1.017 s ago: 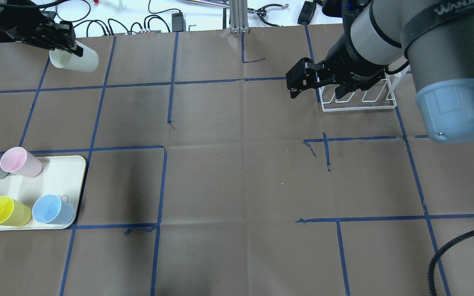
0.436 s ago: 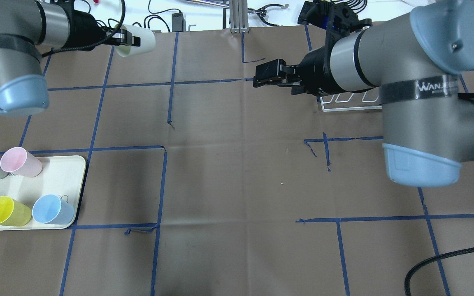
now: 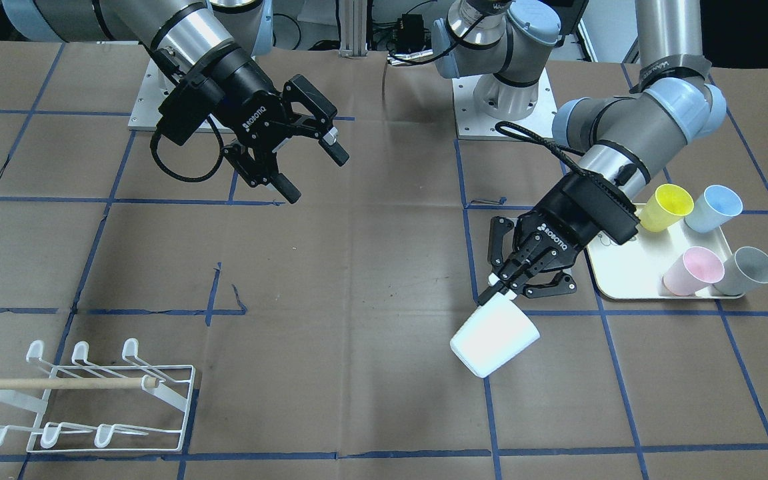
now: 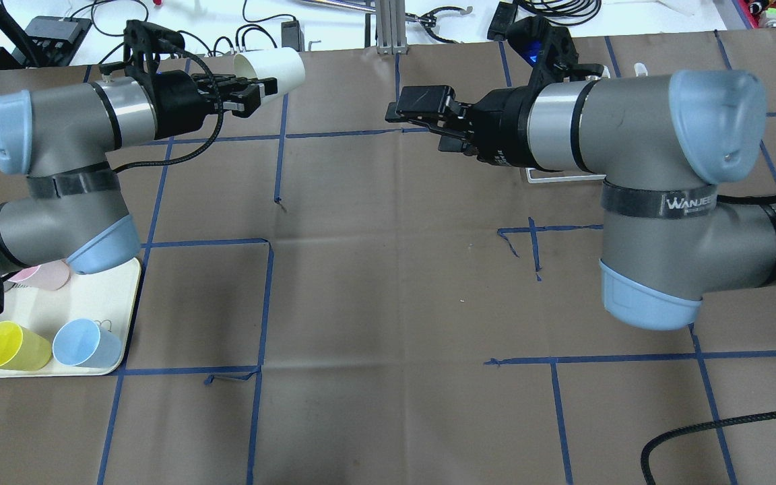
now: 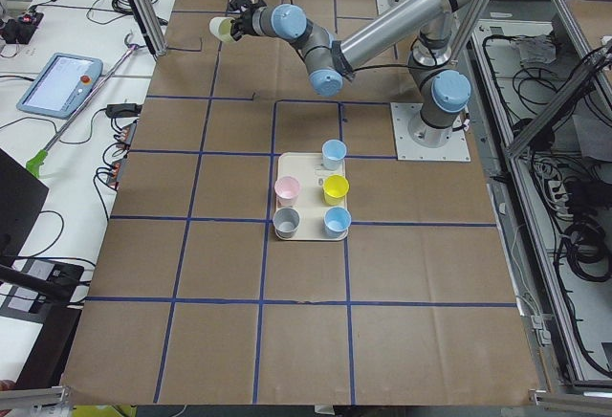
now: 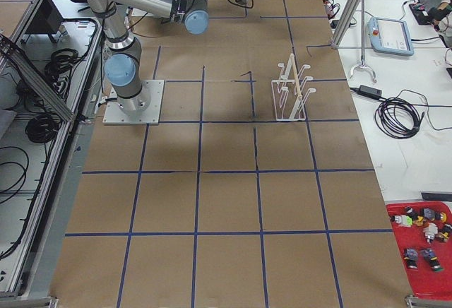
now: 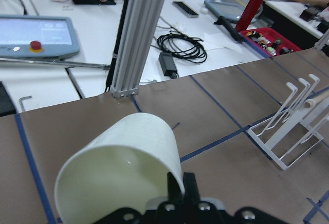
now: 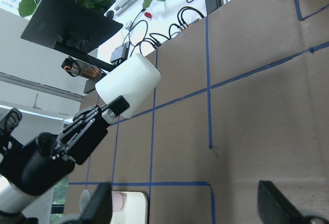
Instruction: Transfer IKEA cup to right arm and place on rack
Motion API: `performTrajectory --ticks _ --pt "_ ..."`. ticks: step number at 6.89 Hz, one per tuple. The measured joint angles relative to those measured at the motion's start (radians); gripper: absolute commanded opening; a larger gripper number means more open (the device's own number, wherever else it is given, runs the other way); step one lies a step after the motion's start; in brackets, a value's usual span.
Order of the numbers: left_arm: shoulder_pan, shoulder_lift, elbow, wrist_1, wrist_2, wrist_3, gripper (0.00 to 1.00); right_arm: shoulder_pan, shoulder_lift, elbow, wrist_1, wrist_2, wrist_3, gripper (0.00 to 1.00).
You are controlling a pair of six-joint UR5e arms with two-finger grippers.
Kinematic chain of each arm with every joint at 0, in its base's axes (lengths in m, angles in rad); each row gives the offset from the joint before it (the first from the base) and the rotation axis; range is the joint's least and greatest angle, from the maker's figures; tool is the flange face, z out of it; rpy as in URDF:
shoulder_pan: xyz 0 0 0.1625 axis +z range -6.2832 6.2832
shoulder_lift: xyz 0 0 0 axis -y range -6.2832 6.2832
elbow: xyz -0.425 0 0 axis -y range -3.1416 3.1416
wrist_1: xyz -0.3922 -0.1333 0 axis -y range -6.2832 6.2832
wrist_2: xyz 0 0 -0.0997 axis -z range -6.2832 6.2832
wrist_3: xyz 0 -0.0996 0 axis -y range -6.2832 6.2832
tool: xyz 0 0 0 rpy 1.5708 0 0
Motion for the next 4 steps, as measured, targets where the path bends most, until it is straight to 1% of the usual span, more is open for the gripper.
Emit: performTrajectory --ticks 1,2,3,4 --pt "-0.035 0.0 -0.02 0.108 -0.016 -0.104 0.0 0.0 0.032 0.005 -0.087 0.011 0.103 0.99" --pt "-0.078 -0.002 -0.037 0.189 0.002 -0.198 0.0 -0.005 0.055 0.01 -0.133 0.009 0.167 0.97" --pt "-0.113 -0.003 -0.051 0.226 0.039 -0.244 0.0 -0.016 0.066 0.016 -0.15 -0.005 0.196 0.95" --pt "-0.135 -0.009 -0.057 0.237 0.065 -0.272 0.0 -0.027 0.075 0.021 -0.156 -0.023 0.235 0.96"
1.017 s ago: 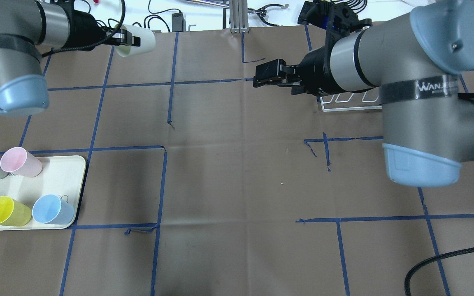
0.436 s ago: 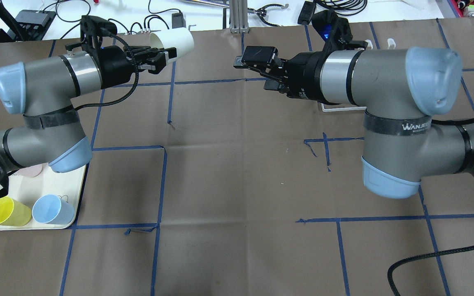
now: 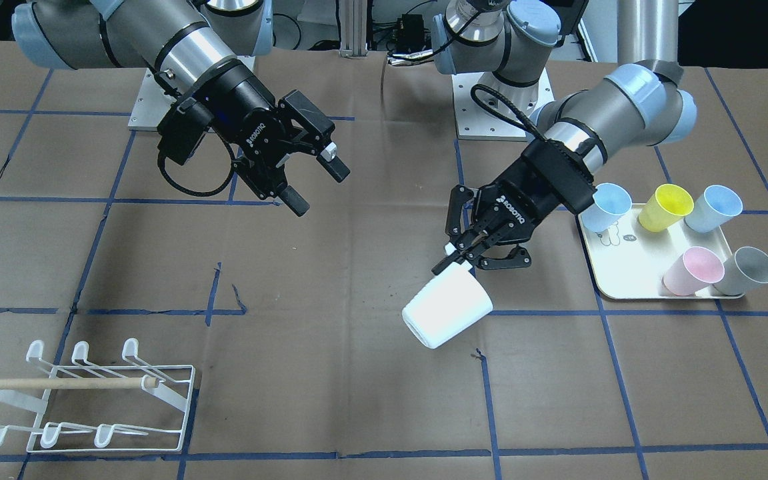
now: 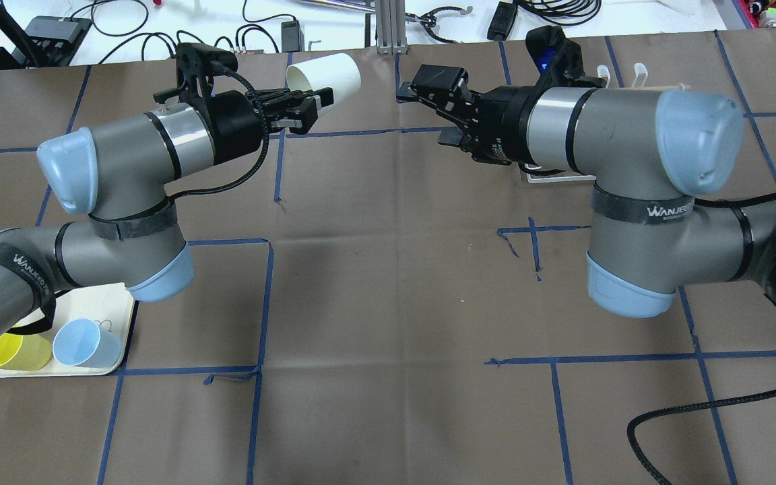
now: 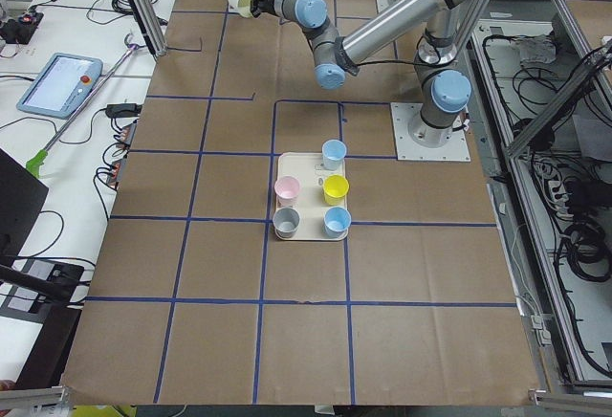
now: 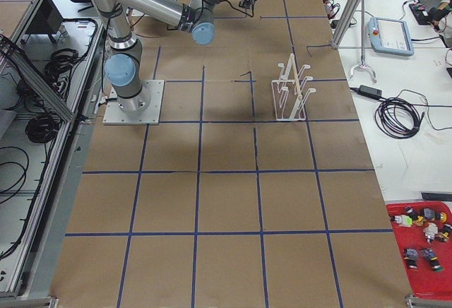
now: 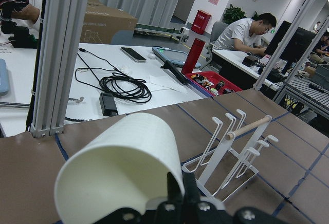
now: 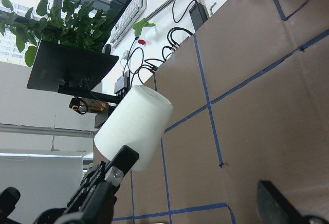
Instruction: Transfer IKEA cup to right arm and place on rack
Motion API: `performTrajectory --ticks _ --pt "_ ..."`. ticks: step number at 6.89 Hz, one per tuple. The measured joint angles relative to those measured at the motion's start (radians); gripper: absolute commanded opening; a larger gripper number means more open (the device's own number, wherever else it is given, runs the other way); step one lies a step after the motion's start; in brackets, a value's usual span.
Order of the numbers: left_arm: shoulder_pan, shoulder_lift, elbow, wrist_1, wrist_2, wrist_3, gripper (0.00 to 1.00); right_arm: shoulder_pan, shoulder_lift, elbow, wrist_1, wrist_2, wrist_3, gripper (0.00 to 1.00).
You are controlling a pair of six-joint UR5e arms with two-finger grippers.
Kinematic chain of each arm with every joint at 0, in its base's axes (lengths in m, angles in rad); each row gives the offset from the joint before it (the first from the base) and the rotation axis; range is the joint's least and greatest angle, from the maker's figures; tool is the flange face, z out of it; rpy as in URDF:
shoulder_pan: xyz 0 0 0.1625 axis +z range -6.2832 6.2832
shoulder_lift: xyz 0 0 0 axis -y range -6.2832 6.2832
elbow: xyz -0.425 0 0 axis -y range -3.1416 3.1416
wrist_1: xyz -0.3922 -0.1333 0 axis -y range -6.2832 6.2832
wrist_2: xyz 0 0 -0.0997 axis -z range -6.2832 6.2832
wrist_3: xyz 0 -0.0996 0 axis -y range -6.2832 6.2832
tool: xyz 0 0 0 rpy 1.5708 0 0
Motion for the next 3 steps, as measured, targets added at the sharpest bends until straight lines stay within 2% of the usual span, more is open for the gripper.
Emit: performTrajectory --ticks 1,3 --pt "-0.011 -0.02 0.002 0.006 0.01 -0.021 0.0 -0.006 0.012 0.002 -0.024 -0.009 0.107 0.96" --pt "-0.047 -0.066 0.019 0.053 0.013 -0.063 0.0 -0.008 0.038 0.017 -0.173 -0.018 0.335 0.96"
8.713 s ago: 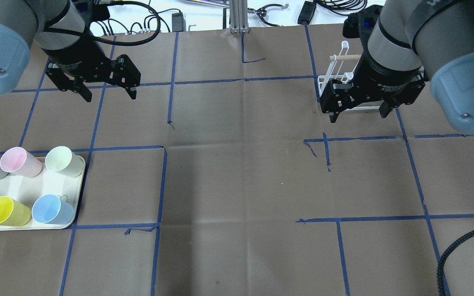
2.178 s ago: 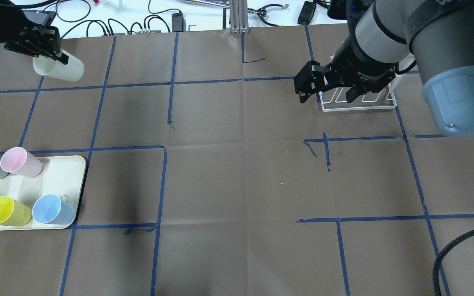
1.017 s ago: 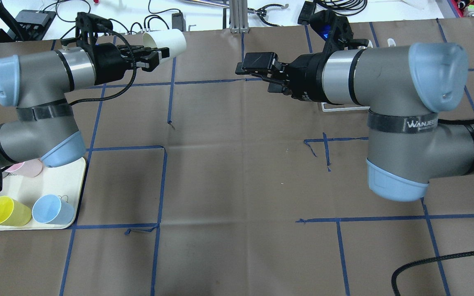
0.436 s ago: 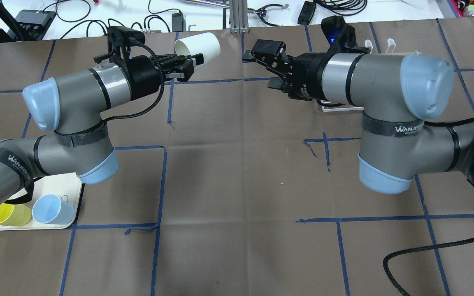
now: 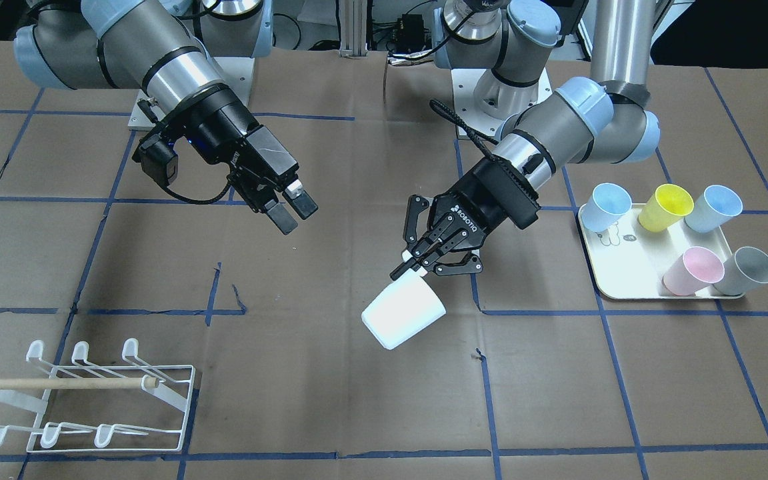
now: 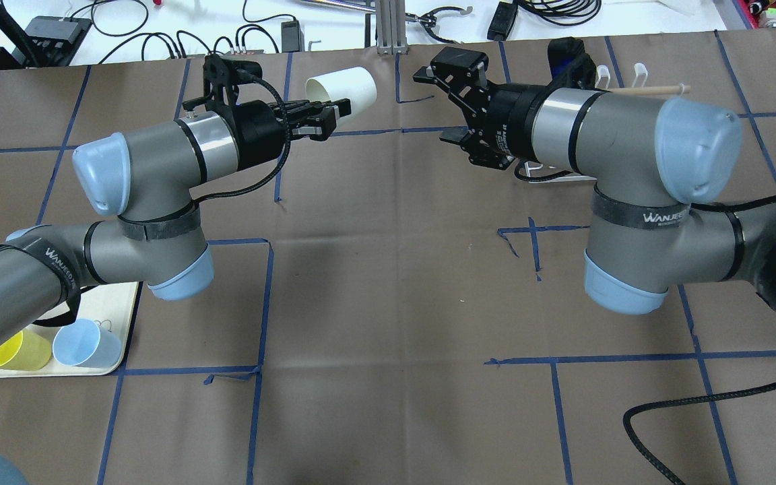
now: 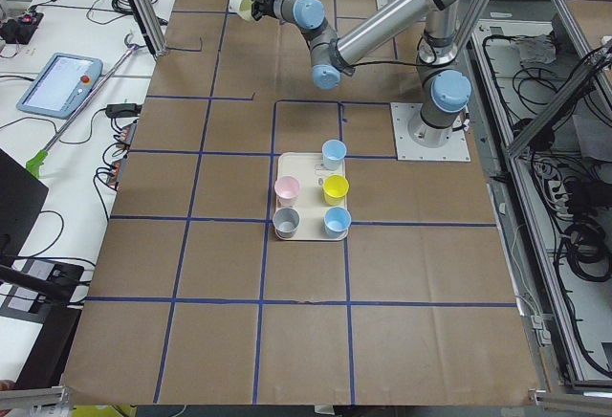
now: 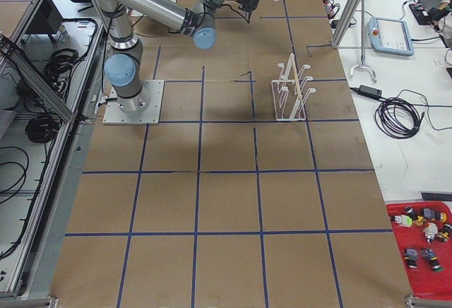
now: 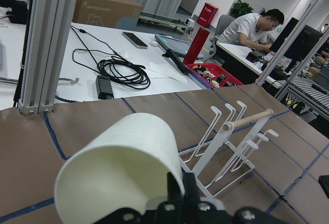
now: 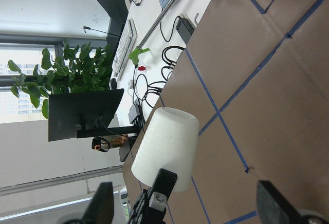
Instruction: Transfer IKEA cup to right arm and place on rack
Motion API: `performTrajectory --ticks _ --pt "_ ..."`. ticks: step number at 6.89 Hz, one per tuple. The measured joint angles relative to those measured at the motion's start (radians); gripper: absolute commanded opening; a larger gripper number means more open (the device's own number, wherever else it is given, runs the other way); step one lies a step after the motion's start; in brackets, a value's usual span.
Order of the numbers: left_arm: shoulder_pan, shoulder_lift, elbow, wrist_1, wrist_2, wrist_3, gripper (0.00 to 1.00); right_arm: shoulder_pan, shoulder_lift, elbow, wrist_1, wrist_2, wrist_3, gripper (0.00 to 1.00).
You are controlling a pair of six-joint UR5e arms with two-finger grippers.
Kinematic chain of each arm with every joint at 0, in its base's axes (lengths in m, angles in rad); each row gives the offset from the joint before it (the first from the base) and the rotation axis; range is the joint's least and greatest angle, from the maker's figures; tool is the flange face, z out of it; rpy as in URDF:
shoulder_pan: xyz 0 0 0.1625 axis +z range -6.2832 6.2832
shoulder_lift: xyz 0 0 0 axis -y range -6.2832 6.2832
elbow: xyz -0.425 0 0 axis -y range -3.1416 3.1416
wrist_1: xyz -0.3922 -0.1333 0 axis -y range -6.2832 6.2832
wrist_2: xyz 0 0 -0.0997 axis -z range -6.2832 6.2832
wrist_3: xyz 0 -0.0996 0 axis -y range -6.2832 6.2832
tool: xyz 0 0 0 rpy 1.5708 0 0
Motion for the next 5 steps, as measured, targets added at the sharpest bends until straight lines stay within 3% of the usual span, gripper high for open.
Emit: performTrajectory --ticks 5 --pt "-0.082 -0.006 -0.008 0.063 0.044 -0.161 0.0 0.009 0.167 0.038 -0.513 -0.089 0.316 1.0"
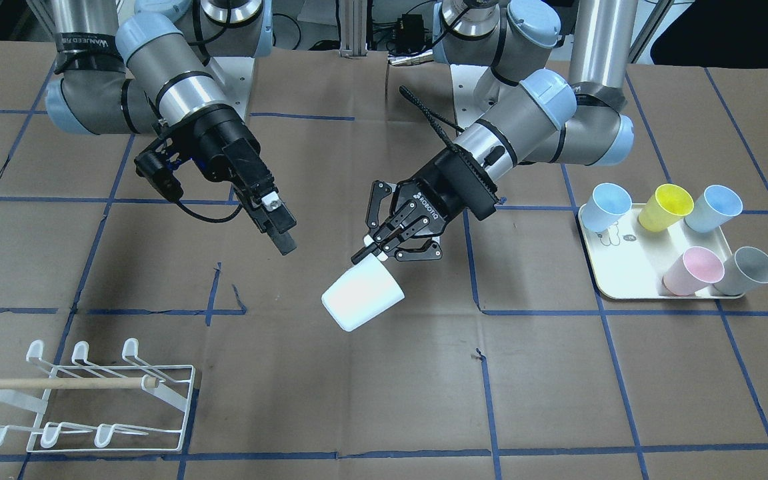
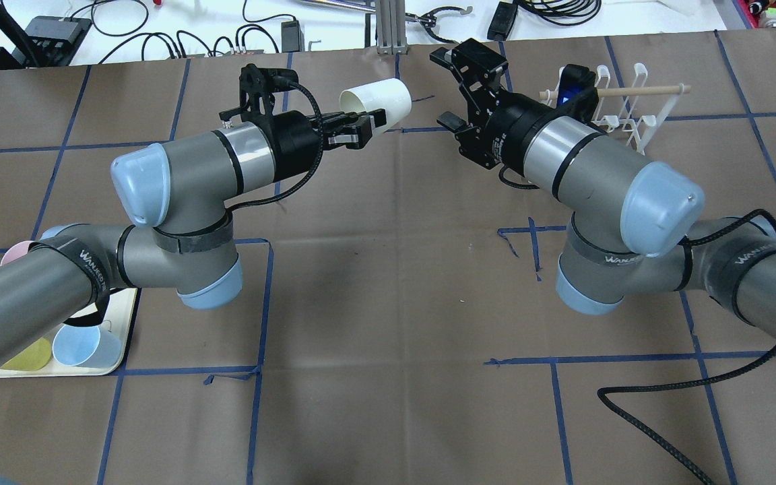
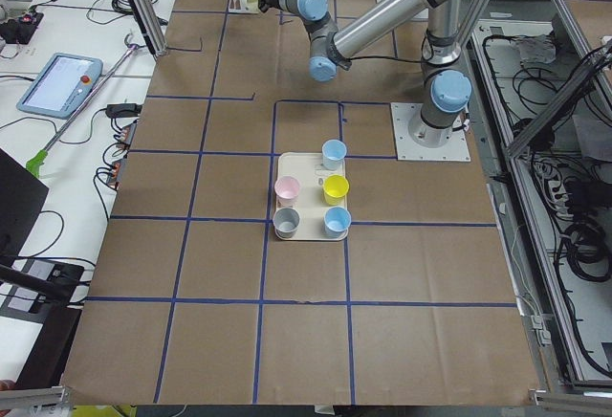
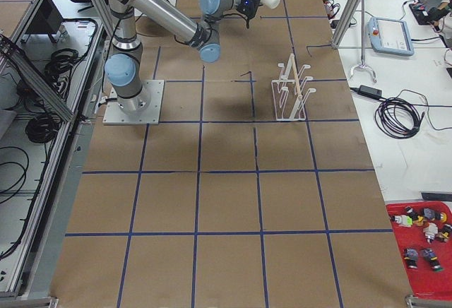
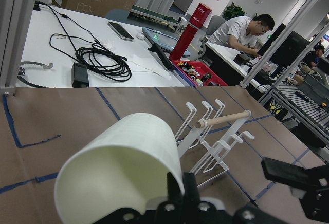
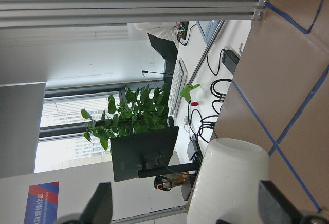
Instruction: Transfer IKEA cup to right arm and place on rack
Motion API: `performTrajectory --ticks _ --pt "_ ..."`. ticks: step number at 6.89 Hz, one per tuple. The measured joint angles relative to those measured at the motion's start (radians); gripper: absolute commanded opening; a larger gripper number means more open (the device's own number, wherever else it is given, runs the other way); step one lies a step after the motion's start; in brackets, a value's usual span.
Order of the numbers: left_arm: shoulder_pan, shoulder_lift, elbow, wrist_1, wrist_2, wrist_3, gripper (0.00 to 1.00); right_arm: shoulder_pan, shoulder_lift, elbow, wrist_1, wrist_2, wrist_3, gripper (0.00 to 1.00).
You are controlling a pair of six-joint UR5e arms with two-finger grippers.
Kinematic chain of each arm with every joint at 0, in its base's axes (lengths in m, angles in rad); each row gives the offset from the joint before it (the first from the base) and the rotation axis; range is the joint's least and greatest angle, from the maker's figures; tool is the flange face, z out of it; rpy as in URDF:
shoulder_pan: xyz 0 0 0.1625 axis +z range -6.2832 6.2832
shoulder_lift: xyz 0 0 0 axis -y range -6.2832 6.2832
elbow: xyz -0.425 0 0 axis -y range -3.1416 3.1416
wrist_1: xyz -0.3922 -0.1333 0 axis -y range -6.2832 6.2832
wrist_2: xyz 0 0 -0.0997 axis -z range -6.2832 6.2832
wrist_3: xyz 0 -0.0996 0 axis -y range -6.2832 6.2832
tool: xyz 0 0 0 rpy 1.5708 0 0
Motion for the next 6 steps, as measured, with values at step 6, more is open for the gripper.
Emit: performTrajectory --ticks 6 --pt "-0.009 -0.01 -0.003 0.055 0.001 -0.032 0.0 0.03 0.082 -0.013 0.052 -0.024 0.04 0.99"
